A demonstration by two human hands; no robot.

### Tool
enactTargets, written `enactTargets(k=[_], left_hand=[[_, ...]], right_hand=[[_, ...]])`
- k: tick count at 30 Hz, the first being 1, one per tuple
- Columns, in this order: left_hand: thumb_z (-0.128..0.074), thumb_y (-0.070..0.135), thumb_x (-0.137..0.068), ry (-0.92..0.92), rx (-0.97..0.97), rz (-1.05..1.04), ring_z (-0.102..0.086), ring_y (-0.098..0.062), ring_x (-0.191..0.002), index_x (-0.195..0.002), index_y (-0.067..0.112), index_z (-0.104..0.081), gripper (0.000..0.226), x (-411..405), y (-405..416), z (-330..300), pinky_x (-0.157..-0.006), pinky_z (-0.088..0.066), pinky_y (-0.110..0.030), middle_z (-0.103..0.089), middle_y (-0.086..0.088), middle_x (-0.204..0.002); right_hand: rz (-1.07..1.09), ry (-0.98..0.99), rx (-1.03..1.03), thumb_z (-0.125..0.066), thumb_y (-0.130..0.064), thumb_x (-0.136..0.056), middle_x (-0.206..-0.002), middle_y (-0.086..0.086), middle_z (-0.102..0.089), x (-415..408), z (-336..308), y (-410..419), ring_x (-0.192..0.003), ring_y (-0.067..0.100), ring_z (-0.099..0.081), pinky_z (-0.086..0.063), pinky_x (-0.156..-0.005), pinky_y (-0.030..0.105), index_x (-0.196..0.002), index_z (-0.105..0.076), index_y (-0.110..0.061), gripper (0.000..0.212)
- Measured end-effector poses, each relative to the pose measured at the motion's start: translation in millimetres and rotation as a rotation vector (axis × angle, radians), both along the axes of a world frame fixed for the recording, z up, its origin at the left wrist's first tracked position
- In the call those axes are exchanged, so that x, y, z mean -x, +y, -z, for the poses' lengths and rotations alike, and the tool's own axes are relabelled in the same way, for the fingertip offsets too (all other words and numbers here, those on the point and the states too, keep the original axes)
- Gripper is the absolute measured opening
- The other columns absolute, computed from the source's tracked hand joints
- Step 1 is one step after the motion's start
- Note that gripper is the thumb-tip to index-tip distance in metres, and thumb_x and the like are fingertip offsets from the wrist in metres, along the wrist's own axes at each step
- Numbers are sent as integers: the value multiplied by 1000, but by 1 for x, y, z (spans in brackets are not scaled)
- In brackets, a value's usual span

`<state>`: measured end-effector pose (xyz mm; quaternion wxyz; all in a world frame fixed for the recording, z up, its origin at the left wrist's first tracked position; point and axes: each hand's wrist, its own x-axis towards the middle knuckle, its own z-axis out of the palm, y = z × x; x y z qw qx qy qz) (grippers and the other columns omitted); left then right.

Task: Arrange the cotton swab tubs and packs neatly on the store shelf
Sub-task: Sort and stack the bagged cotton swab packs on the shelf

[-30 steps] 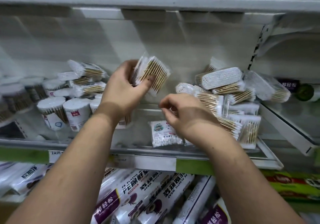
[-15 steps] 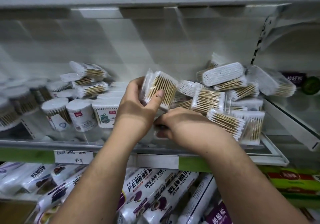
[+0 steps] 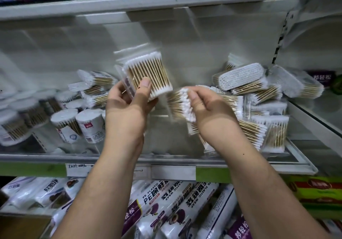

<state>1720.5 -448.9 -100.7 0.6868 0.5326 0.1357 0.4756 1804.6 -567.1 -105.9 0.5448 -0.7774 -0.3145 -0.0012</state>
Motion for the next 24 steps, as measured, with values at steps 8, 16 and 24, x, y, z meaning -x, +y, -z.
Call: enactTargets(k=[8, 16, 24], left_hand=[[-60, 26, -91, 38, 66, 231, -67, -24, -102, -109, 18, -60, 20, 18, 15, -9, -93, -51, -53, -71, -4, -106], [-63, 45, -78, 116, 85, 312, -67, -15, -84, -112, 23, -67, 41, 54, 74, -18, -91, -50, -50, -73, 4, -104], [-56, 33, -95, -4, 238, 195, -72, -26, -84, -121, 10, -62, 35, 88, 159, -31, -66, -61, -45, -73, -13, -105]], right_hand=[[18, 320, -421, -45, -52, -79, -110, -7, -69, 13, 0, 38, -106, 21, -64, -50, -97, 49, -100, -61, -41, 28], [-58, 377, -574, -48, -33, -91, -107, 0, -71, 36, -10, 96, -96, 20, -64, -50, -94, 46, -106, -62, -40, 21], [-67, 96, -340, -49, -26, -100, -108, -16, -63, 80, -26, 175, -92, 6, -63, -54, -91, 42, -106, -55, -44, 20]])
